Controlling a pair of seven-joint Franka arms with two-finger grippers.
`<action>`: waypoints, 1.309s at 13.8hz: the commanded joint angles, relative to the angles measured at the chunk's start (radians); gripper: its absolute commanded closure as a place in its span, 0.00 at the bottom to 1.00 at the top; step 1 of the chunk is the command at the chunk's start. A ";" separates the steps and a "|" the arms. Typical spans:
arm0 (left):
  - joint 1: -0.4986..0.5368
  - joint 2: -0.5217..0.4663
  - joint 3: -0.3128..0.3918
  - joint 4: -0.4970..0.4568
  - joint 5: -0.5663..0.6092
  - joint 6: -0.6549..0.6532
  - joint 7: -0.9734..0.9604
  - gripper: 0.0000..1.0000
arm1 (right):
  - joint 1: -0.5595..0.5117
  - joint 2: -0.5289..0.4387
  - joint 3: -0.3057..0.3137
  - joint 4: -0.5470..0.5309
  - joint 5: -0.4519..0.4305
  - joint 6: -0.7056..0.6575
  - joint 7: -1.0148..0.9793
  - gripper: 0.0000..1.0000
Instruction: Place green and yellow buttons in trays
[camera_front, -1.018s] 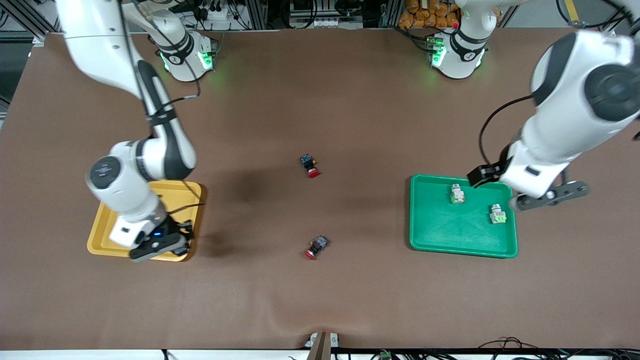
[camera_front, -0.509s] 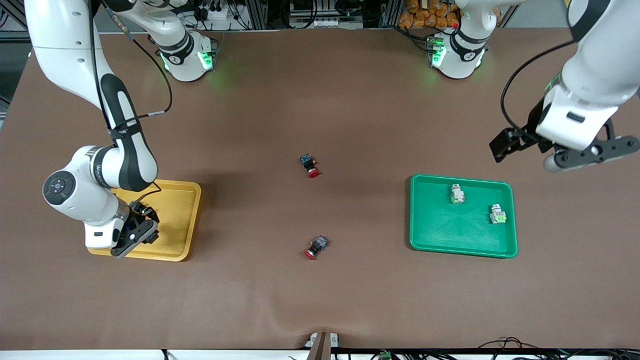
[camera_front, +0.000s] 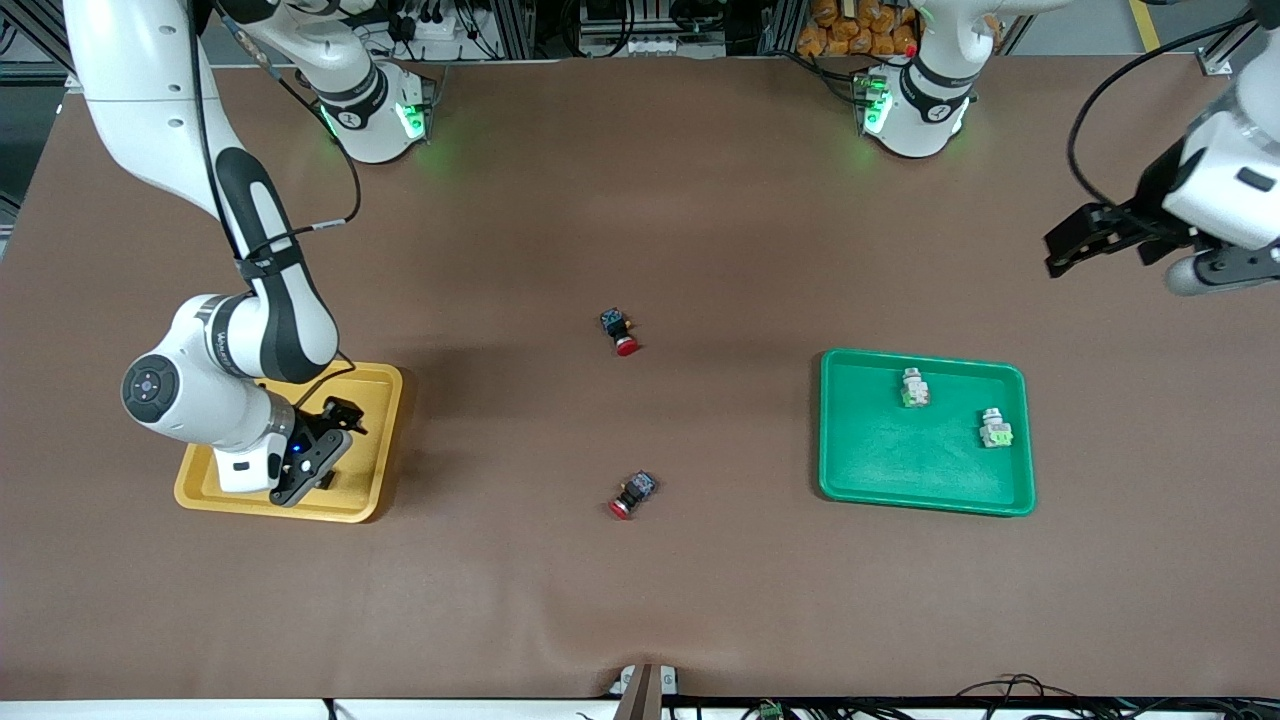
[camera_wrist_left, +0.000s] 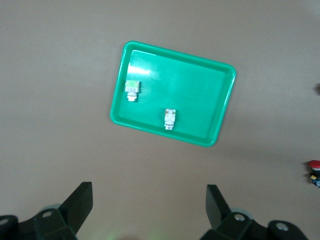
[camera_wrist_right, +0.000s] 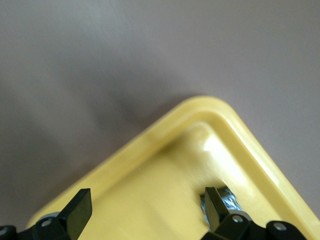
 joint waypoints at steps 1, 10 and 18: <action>0.009 -0.081 0.007 -0.072 -0.019 -0.004 0.019 0.00 | -0.018 -0.099 -0.001 -0.016 0.046 -0.086 0.049 0.00; 0.009 -0.141 0.057 -0.130 -0.042 -0.009 0.076 0.00 | -0.078 -0.399 -0.025 -0.002 -0.113 -0.448 0.500 0.00; 0.001 -0.138 0.053 -0.135 -0.039 -0.010 0.120 0.00 | -0.228 -0.588 0.178 0.071 -0.248 -0.764 1.032 0.00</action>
